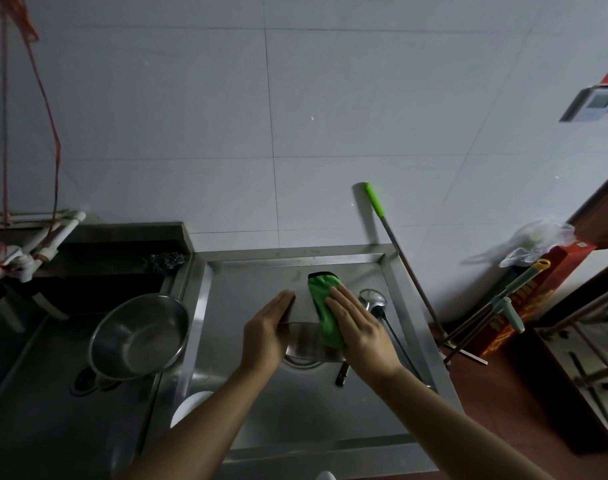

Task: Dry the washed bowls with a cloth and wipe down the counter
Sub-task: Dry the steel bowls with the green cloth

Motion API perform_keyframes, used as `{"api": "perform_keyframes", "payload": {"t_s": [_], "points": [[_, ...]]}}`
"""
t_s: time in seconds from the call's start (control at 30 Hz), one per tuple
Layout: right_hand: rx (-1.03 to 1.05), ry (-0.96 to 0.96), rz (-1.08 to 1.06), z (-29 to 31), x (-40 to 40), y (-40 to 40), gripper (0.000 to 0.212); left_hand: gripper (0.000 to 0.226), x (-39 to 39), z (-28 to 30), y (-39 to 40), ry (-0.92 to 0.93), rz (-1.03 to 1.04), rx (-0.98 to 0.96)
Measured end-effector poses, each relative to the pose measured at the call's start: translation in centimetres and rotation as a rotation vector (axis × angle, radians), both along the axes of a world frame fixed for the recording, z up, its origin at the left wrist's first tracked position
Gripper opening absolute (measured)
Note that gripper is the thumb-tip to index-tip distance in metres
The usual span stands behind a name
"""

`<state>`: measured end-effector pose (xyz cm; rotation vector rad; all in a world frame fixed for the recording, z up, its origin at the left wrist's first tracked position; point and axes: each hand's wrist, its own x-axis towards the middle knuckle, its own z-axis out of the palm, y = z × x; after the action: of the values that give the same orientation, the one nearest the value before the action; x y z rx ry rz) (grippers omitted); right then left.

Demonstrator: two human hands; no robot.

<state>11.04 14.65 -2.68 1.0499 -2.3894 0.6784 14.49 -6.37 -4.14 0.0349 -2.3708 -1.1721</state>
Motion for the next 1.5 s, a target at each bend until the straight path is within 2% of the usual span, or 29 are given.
{"api": "perform_keyframes", "payload": {"t_s": [0.1, 0.2, 0.3, 0.4, 0.5, 0.53, 0.63, 0.7, 0.83, 0.97, 1.03, 1.1, 1.13, 1.2, 1.3, 1.4, 1.43, 1.5], "points": [[-0.048, 0.007, 0.015, 0.2, 0.0, 0.3, 0.058, 0.049, 0.2, 0.3, -0.4, -0.06, 0.031, 0.179], [-0.126, -0.048, -0.007, 0.6, 0.0, 0.8, 0.062, 0.046, 0.8, -0.1, -1.1, 0.013, 0.069, 0.177], [-0.199, -0.161, -0.028, 0.9, 0.2, 1.8, 0.058, 0.045, 1.5, -1.1, -1.7, -0.01, 0.116, 0.211], [-0.186, -0.228, -0.02, 0.5, 0.3, 2.2, 0.059, 0.045, 2.1, -1.7, -1.4, -0.082, 0.132, 0.244], [-0.14, -0.212, -0.036, -0.5, 0.1, 2.0, 0.059, 0.05, 1.9, -1.8, -1.2, -0.233, 0.098, 0.265], [-0.105, -0.188, -0.046, -0.8, 0.1, 1.7, 0.061, 0.049, 1.6, -1.6, -1.1, -0.267, 0.078, 0.224], [0.054, -0.1, -0.035, -1.0, 0.7, 0.7, 0.068, 0.056, 1.1, -0.4, 0.3, -0.202, -0.055, -0.159], [0.131, -0.063, -0.041, -0.9, 1.1, -0.3, 0.075, 0.057, 0.7, 0.4, 1.9, -0.185, -0.095, -0.341], [0.138, -0.034, -0.048, -0.5, 1.6, -1.4, 0.076, 0.052, -0.2, 0.9, 2.9, -0.181, -0.044, -0.434], [0.148, -0.008, -0.018, 0.3, 2.1, -0.9, 0.085, 0.057, 0.6, 0.2, 1.6, -0.002, -0.071, -0.376], [0.123, 0.028, -0.002, 0.3, 2.1, -0.3, 0.082, 0.056, 0.8, -0.1, 1.3, 0.069, -0.046, -0.336], [0.06, 0.061, 0.015, 0.3, 2.1, 0.4, 0.075, 0.05, 1.0, -0.6, 0.8, 0.131, -0.024, -0.214], [0.029, 0.08, 0.024, 0.3, 2.1, 0.7, 0.071, 0.048, 1.1, -0.9, 0.5, 0.149, -0.009, -0.089], [-0.028, 0.098, 0.028, 0.5, 1.9, 1.3, 0.064, 0.046, 1.4, -1.3, 0.0, 0.15, 0.013, 0.13], [-0.093, 0.041, 0.007, 0.8, 1.6, 1.9, 0.056, 0.045, 2.4, -1.8, -0.6, 0.137, 0.062, 0.229], [-0.049, 0.013, -0.011, 0.7, 1.6, 1.6, 0.06, 0.057, 2.9, -1.5, -0.5, -0.063, 0.044, 0.415], [-0.018, 0.01, -0.015, 0.5, 1.7, 1.3, 0.064, 0.059, 2.9, -1.5, -0.5, -0.132, 0.029, 0.361], [0.066, 0.007, -0.009, 0.2, 2.1, 0.8, 0.073, 0.046, 3.1, -0.9, -0.2, -0.168, -0.015, 0.001]]}}
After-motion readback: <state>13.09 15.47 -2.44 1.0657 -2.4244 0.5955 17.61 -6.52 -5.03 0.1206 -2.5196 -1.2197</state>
